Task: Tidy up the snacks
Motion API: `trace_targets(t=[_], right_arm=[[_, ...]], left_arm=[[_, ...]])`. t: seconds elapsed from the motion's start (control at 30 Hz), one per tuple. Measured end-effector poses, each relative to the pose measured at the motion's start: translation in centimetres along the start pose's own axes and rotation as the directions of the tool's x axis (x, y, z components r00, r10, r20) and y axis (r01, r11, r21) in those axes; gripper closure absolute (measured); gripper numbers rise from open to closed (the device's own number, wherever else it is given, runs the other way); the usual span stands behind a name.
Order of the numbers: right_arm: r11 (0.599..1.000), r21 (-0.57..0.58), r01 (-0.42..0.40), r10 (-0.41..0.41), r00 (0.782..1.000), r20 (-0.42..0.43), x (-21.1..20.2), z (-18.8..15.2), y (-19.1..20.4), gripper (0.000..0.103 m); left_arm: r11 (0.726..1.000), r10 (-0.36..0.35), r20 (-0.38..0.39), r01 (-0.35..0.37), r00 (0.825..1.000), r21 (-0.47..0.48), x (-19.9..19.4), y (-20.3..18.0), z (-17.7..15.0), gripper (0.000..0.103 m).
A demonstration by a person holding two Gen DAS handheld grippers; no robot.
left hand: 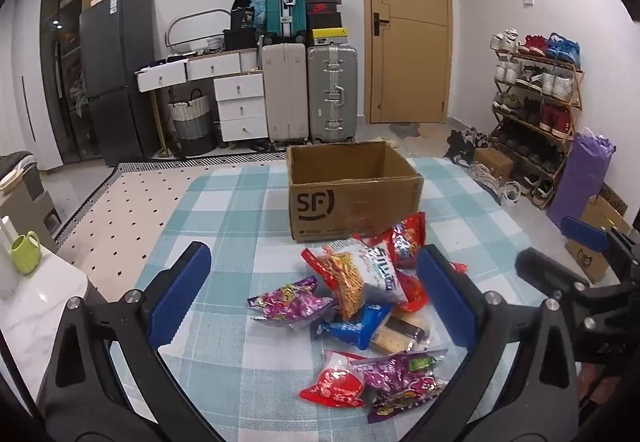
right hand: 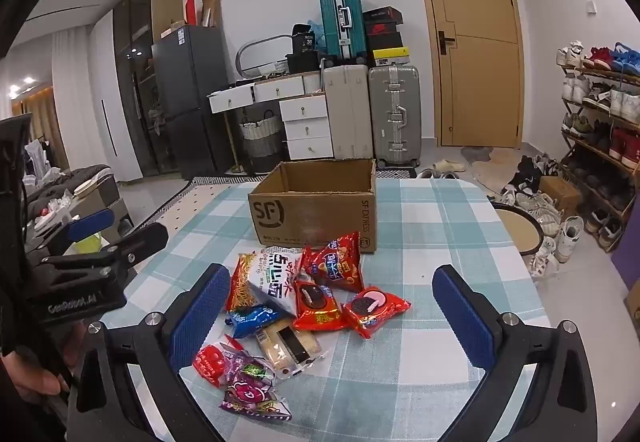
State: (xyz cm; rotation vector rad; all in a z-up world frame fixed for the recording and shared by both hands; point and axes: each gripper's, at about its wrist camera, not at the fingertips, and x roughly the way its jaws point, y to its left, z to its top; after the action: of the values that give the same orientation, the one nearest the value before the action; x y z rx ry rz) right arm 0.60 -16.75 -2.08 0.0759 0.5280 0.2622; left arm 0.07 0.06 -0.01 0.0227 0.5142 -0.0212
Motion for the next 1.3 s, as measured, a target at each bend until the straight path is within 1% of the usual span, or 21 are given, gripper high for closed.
trace_targets(t=[0.1, 0.13, 0.17, 0.2, 0.27, 0.33, 0.37, 0.6, 0.87, 1.0, 1.17, 1.3], right_arm=[[1.000, 0.006, -0.002, 0.002, 1.000, -0.015, -0.4, -0.1, 0.3, 0.000], [1.000, -0.008, 0.006, -0.006, 0.999, -0.039, 0.1, -0.1, 0.8, 0.000], [1.000, 0.009, -0.012, 0.012, 0.999, -0.034, 0.1, -0.1, 0.4, 0.000], [1.000, 0.002, -0.003, 0.003, 0.999, -0.040, 0.5, -0.1, 0.6, 0.000], [1.000, 0.006, -0.016, 0.016, 0.999, -0.035, 0.5, 0.0, 0.4, 0.000], [1.000, -0.008, -0.004, 0.003, 1.000, -0.028, 0.3, -0.1, 0.6, 0.000], [1.000, -0.016, -0.002, 0.002, 1.000, -0.027, 0.3, -0.1, 0.8, 0.000], [1.000, -0.007, -0.013, 0.013, 1.000, -0.028, 0.1, -0.3, 0.9, 0.000], [1.000, -0.003, -0.022, 0.022, 0.999, -0.028, -0.1, -0.4, 0.8, 0.000], [1.000, -0.001, -0.023, 0.023, 0.999, -0.028, -0.1, -0.3, 0.8, 0.000], [1.000, -0.002, -0.023, 0.023, 0.999, -0.028, -0.1, -0.4, 0.7, 0.000], [1.000, 0.005, -0.024, 0.024, 0.999, -0.030, 0.0, -0.4, 0.7, 0.000]], left_arm=[[1.000, -0.013, -0.002, 0.013, 1.000, -0.028, 0.1, 0.3, 0.1, 0.001], [0.999, -0.006, -0.001, 0.006, 1.000, -0.038, 0.1, 0.4, 0.1, 0.001], [0.999, -0.011, 0.032, 0.012, 0.999, -0.032, -0.7, 0.5, -0.5, 0.001], [0.999, -0.015, 0.032, 0.017, 0.999, -0.041, -0.9, 0.7, -0.7, 0.001], [0.999, -0.023, 0.002, 0.023, 1.000, -0.033, -0.6, 0.4, -0.5, 0.001], [1.000, -0.014, -0.012, 0.013, 1.000, -0.026, -0.4, 0.3, -0.4, 0.001], [1.000, -0.008, -0.010, 0.008, 1.000, -0.019, -0.4, -0.1, -0.5, 0.001], [0.999, -0.013, -0.012, 0.013, 1.000, -0.029, 0.1, 0.0, -0.8, 0.001], [0.999, -0.009, -0.005, 0.009, 1.000, -0.039, -0.2, 0.1, -0.9, 0.001], [0.999, -0.014, -0.011, 0.014, 1.000, -0.039, -0.1, 0.0, -0.9, 0.001], [0.998, -0.037, -0.019, 0.036, 0.999, -0.044, -0.2, -0.1, -1.1, 0.001], [0.999, -0.035, -0.015, 0.034, 0.999, -0.041, -0.3, -0.2, -1.2, 0.001]])
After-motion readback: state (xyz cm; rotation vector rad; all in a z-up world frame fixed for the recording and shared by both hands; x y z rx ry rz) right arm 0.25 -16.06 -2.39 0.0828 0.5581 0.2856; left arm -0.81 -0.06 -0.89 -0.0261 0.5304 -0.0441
